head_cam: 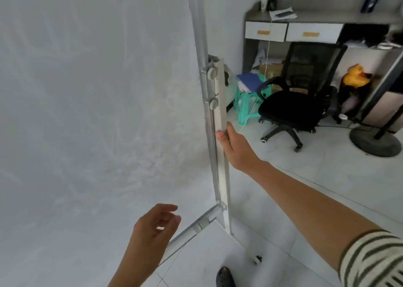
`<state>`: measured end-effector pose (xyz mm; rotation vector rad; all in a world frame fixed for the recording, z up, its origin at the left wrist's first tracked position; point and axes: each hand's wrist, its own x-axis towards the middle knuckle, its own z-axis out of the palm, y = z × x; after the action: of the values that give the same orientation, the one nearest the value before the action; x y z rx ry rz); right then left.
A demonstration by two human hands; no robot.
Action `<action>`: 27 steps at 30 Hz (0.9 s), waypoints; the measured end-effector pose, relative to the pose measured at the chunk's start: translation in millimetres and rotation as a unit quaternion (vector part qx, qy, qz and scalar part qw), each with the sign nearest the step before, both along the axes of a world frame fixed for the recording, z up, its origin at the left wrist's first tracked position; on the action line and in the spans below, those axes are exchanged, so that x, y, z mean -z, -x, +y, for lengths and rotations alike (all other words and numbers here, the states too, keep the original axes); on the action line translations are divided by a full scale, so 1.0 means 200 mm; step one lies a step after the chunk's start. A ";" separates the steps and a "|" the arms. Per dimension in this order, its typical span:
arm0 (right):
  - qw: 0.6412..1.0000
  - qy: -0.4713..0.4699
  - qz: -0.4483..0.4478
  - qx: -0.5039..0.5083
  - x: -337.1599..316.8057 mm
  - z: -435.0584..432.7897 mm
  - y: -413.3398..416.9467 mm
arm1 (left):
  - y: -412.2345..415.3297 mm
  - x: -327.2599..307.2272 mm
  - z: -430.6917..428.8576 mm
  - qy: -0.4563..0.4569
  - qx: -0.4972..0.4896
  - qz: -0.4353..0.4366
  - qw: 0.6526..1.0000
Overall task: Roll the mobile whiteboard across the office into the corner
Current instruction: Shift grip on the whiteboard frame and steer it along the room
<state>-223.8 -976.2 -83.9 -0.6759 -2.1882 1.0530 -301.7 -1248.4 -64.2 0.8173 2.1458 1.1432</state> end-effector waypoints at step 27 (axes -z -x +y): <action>0.856 0.054 -0.129 -0.498 0.02 1.11 1.10 | 0.46 -0.36 1.53 -0.132 -0.410 0.212 0.877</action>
<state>-444.4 -753.4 -87.1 0.4090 -2.7805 1.6442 -393.1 -941.5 6.8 0.2301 2.8711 1.8351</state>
